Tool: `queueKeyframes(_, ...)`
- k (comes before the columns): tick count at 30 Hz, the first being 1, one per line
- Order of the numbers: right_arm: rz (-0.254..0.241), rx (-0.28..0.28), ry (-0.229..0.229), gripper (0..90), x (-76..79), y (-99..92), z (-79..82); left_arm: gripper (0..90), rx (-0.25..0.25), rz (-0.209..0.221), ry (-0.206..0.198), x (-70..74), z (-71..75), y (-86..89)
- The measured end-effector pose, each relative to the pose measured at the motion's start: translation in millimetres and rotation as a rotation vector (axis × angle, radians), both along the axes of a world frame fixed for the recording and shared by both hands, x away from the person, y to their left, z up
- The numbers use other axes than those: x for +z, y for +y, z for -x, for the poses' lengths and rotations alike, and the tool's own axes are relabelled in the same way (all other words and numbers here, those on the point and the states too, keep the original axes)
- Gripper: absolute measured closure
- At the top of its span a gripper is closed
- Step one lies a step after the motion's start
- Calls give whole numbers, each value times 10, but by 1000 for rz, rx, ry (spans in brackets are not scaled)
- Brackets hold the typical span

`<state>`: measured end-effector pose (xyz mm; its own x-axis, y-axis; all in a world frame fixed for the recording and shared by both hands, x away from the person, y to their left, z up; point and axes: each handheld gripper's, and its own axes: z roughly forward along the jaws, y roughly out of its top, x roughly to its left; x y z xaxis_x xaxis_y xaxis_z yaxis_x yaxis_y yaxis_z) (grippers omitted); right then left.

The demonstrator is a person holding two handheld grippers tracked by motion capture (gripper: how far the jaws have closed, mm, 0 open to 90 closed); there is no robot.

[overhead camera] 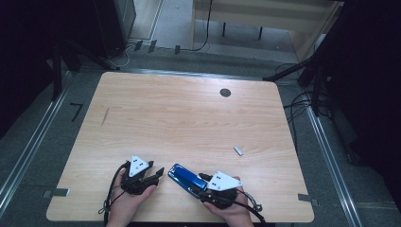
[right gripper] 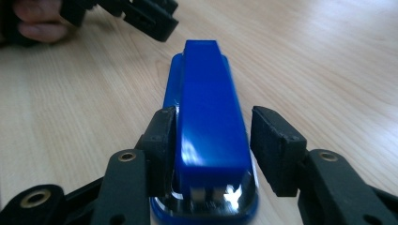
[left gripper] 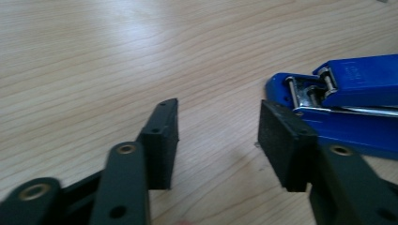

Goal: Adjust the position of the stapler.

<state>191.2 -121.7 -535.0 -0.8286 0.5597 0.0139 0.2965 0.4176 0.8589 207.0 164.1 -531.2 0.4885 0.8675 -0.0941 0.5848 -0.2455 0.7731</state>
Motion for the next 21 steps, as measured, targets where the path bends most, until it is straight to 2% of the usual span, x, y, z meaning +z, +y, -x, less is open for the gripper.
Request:
queueKeyframes(1, 0, 0, 0, 535, 0, 0, 0, 620, 0, 0, 0, 0, 0, 0)
queueKeyframes(2, -16, 2, 2, 548, 14, -49, 20, 620, -3, 11, 14, -5, -24, -20)
queueKeyframes(3, -33, 5, 10, 563, 34, -122, 53, 665, -5, 13, 22, -6, -34, -25)
queueKeyframes(6, -48, 10, 16, 605, 59, -230, 124, 726, -54, 14, 67, -21, -115, -101)
queueKeyframes(9, -66, -3, 20, 631, 50, -319, 203, 788, -71, 0, 62, -23, -156, -176)
queueKeyframes(12, -73, -22, 37, 706, 36, -376, 258, 831, -80, -16, 56, -23, -160, -222)
queueKeyframes(16, -64, -109, 33, 808, 28, -422, 278, 863, -91, -24, 55, -24, -157, -227)
queueKeyframes(18, -78, -102, 65, 865, 11, -415, 259, 871, -95, -33, 51, -23, -152, -237)
queueKeyframes(19, -58, -106, 62, 900, -3, -386, 257, 878, -98, -33, 50, -24, -152, -238)
queueKeyframes(21, -44, -103, 76, 900, -13, -353, 253, 900, -103, -32, 50, -26, -150, -246)
